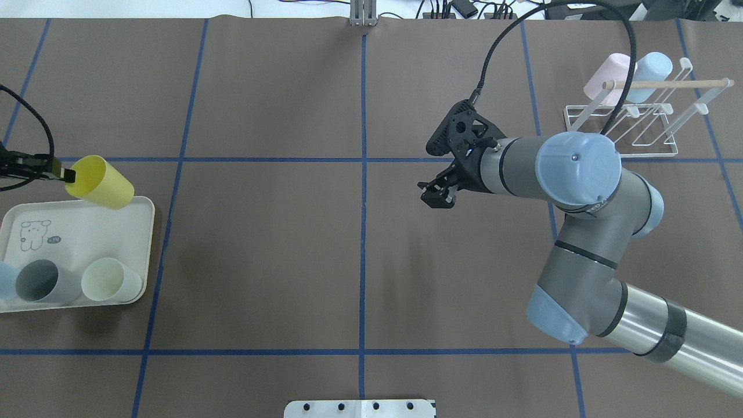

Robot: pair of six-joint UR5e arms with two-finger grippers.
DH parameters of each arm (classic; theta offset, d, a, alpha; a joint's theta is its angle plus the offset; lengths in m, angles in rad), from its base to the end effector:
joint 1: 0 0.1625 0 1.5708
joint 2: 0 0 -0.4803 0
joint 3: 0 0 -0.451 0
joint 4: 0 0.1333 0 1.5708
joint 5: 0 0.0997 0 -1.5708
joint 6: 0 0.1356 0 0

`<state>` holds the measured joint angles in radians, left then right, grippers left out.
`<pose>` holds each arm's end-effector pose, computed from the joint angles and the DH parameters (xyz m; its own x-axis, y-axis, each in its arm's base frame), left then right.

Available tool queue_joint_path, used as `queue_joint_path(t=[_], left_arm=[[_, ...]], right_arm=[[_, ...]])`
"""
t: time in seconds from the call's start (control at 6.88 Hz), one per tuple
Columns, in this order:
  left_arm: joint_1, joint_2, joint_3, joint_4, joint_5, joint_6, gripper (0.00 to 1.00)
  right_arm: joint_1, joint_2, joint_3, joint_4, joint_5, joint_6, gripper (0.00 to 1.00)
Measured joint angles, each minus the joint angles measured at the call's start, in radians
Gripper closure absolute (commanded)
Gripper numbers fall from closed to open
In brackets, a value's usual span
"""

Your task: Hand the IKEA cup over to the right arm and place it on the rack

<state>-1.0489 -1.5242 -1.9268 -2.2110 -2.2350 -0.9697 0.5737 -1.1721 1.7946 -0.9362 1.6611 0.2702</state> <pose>0.2321 -0.5034 0.4860 0.4840 0.0517 -0.8735 0.1927 0.9674 0.1640 -0.5324 -0.4882 0.2890 0.5207 -0.8063 0.2807 0.1247 0.3971 0.9093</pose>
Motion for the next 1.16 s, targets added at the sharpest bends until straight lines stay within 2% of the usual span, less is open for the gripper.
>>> queue_joint_path(t=[0.44,0.73,0.87,1.16], left_arm=[[-0.013,-0.144,-0.003,-0.042,-0.114,-0.308,1.0],[0.008,-0.215,0.027,-0.196,-0.13,-0.554,1.0],[0.057,-0.282,0.05,-0.244,-0.123,-0.677,1.0],[0.2,-0.417,0.091,-0.269,-0.04,-0.823,1.0]], right_arm=[[-0.064,0.004,-0.152,0.377,-0.021,-0.005,0.0],[-0.076,0.004,-0.224,0.614,-0.022,0.004,0.0],[-0.08,0.004,-0.234,0.67,-0.022,0.009,0.0],[-0.091,0.009,-0.232,0.7,-0.022,0.018,0.01]])
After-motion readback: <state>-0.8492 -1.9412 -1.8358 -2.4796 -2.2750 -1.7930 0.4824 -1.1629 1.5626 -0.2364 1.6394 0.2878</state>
